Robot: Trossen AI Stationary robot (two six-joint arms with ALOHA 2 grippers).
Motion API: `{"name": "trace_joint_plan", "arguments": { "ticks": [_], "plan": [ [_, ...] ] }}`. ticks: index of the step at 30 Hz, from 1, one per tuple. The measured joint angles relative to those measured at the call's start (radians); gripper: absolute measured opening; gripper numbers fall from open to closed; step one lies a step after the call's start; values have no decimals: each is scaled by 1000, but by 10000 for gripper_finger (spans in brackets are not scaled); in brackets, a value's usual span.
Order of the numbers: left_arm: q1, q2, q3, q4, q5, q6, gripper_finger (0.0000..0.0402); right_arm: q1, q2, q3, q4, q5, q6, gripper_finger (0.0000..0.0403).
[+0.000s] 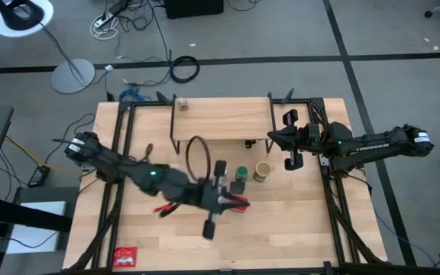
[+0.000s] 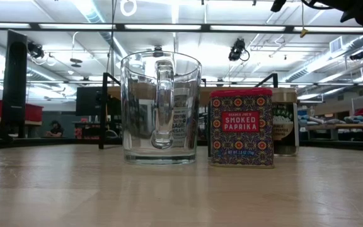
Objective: Shelf spices
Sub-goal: Put the black seasoning can on the shelf
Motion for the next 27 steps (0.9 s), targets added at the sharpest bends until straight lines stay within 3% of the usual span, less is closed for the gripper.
{"name": "trace_joint_plan", "arguments": {
  "ticks": [3, 6, 13, 19, 27],
  "plan": [
    [69, -22, -145, 155, 55, -104, 0, 1, 0, 0, 0, 0, 1, 3],
    [133, -93, -265, 198, 64, -155, 0, 2, 0, 0, 4, -1, 2, 3],
    [200, -428, -463, 193, 16, -74, 0, 2, 0, 0, 3, -5, 3, 3],
    [185, -702, -498, -47, -132, -26, 0, 1, 0, 0, -64, -3, -15, 4],
    [146, -912, -500, -408, -313, -57, 0, 4, 87, 172, -435, 15, -17, 45]
  ]
}}
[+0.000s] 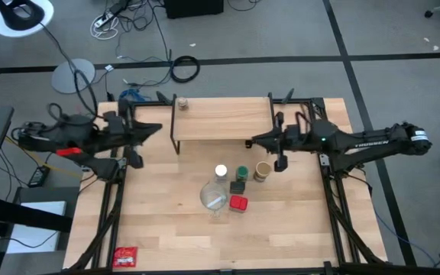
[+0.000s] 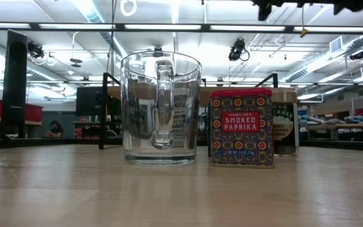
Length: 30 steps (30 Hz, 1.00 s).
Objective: Shelf spices
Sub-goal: Put the black seasoning can on the shelf
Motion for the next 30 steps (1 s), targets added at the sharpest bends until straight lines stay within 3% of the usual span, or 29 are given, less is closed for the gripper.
{"name": "trace_joint_plan", "arguments": {
  "ticks": [5, 12, 15, 22, 30],
  "plan": [
    [-7, -76, 0, -140, -51, -44, 0, 40, 114, 112, -165, 20, 2, 103],
    [-7, -183, 0, -284, -140, -101, 0, 70, 266, 319, -631, 80, 100, 198],
    [-7, -214, -19, -311, -161, -125, 0, 90, 335, 401, -746, 79, 122, 223],
    [-7, -284, -136, -308, -186, -153, 0, 138, 502, 524, -948, 78, 123, 222],
    [-7, -315, -276, -226, -195, -258, 1, 183, 647, 566, -1021, 75, 85, 205]
  ]
}}
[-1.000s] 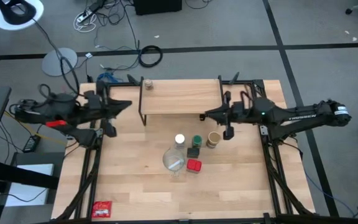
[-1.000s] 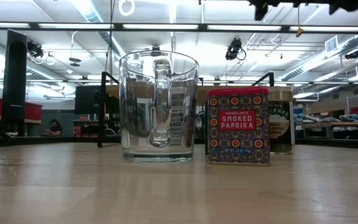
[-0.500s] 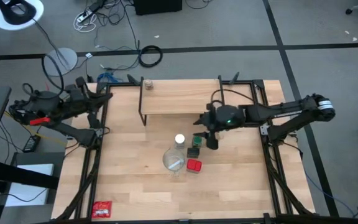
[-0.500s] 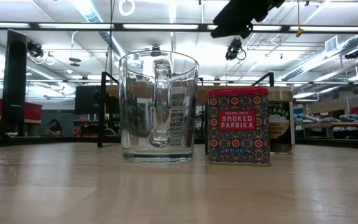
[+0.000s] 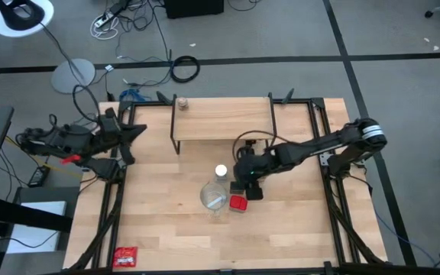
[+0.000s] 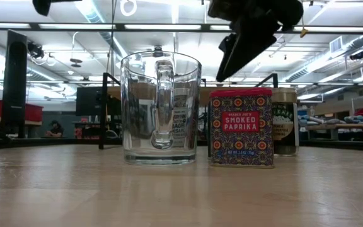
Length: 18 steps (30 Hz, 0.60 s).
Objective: Shelf spices
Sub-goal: Put the black seasoning can on the shelf
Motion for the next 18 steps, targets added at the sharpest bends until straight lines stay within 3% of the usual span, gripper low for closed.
{"name": "trace_joint_plan", "arguments": {
  "ticks": [9, 15, 18],
  "plan": [
    [0, 2, -161, 187, 3, 3, 1, 14, 121, 70, -35, -44, -4, 214],
    [1, 1, -170, 260, 7, 11, 1, 1, 138, 86, -54, -82, 79, 233],
    [0, 1, -170, 226, 64, -37, 1, -3, 138, 86, -64, -100, 120, 245]
  ]
}}
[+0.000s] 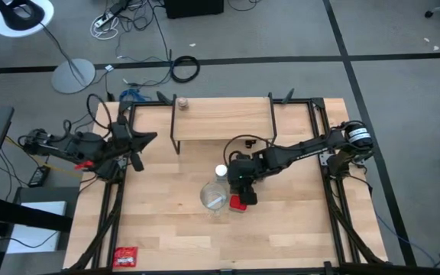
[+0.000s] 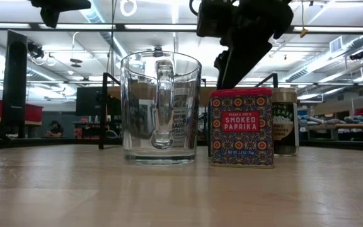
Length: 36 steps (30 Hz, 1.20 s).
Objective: Shelf spices
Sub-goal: Put the black seasoning can on the shelf
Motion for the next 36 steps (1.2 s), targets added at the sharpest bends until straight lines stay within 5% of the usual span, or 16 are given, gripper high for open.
{"name": "trace_joint_plan", "arguments": {
  "ticks": [12, 22, 25, 36],
  "plan": [
    [0, 21, -47, -33, 29, -48, 1, 2, 60, 0, -22, 9, 55, 253],
    [0, 21, -47, -27, 29, -49, 1, 0, 79, 8, -25, -15, 39, 177],
    [0, 21, -47, -27, 29, -49, 1, 0, 79, 49, -46, -17, 11, 132],
    [0, 21, -47, -28, 39, -71, 1, -6, 79, 307, -308, 30, -120, 129]
  ]
}}
